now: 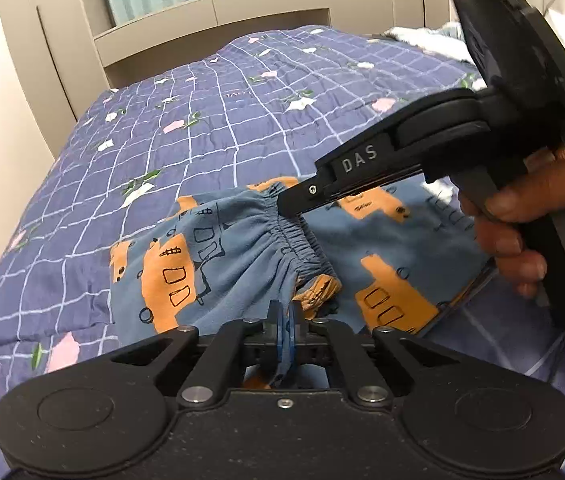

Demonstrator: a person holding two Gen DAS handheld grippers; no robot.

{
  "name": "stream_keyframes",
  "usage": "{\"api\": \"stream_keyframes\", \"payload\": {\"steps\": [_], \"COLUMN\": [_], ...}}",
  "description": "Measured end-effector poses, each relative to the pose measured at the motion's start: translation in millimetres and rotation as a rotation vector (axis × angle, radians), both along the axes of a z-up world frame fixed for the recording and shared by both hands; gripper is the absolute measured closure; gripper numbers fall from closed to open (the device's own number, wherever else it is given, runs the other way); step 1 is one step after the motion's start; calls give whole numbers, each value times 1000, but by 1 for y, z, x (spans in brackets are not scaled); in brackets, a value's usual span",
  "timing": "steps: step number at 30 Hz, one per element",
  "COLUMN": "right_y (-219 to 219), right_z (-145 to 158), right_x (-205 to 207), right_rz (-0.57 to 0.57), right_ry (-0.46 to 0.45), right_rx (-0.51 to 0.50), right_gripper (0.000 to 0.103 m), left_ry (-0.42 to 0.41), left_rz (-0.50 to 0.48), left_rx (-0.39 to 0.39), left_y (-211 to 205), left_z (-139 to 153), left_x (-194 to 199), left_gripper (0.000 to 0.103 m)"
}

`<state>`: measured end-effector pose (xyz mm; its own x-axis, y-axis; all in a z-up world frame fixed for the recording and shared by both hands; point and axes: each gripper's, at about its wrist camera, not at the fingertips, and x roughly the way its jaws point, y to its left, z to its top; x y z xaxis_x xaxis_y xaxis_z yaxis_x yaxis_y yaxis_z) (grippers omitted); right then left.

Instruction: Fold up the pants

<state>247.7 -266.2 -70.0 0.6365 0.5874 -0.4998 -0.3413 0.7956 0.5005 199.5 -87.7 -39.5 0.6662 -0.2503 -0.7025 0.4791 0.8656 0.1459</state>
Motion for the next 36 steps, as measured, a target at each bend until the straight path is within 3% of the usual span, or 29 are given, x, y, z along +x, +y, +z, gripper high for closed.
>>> {"api": "stream_keyframes", "payload": {"steps": [9, 15, 20, 29, 33, 35, 36], "right_y": [-43, -63, -64, -69, -69, -67, -66], "right_z": [40, 44, 23, 34, 20, 18, 20], "right_x": [-29, -35, -33, -48, -42, -45, -48], "right_rz": [-67, -105, -125, -185, -195, -196, -204], "right_ry": [-23, 15, 63, 58, 91, 85, 67], "right_rx": [-20, -117, -155, -198, -215, -232, -246], "right_gripper": [95, 95, 95, 98, 99, 95, 92], "left_ry": [-5, 35, 87, 91, 109, 105, 102], "left_rz": [-84, -124, -115, -137, -129, -122, -115], "left_rx": [-111, -127, -123, -140, -144, -173, -189], "left_y": [-23, -54, -61, -66, -64, -58, -53], "left_z": [30, 14, -7, -5, -13, -8, -3], "left_x": [-13, -14, -4, -7, -5, -8, -9], "left_gripper": [102, 102, 102, 101, 94, 81, 70]}}
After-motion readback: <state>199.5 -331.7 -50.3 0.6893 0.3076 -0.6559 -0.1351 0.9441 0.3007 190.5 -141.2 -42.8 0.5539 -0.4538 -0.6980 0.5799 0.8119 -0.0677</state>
